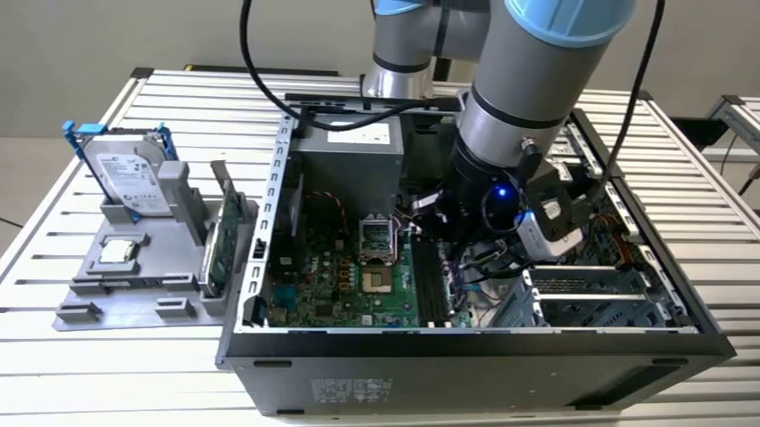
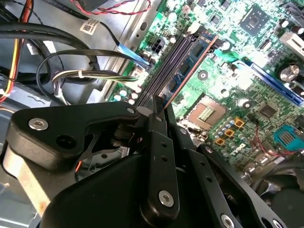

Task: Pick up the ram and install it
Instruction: 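Insert the ram into the slot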

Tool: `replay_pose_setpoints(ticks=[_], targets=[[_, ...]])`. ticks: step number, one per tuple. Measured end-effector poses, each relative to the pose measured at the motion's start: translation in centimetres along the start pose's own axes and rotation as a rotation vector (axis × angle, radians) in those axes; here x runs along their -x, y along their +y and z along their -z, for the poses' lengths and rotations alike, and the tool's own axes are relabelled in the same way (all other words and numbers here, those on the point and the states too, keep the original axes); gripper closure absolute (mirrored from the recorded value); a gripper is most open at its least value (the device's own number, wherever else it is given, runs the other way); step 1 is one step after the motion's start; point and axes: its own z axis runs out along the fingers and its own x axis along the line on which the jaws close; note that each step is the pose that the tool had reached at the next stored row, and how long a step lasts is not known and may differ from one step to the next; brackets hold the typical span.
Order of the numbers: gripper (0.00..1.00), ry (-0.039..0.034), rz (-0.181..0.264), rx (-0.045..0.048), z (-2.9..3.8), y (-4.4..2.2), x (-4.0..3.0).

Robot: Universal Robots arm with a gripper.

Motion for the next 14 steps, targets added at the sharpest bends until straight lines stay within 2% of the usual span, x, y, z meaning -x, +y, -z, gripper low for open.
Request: replay_pose_setpoints(ticks=[7,14], targets=[[1.0,0.0,0.0,0.0,-0.83,0.15,-0.04],[1.0,0.0002,0.0,0.0001,-1.4,0.23,-0.1]])
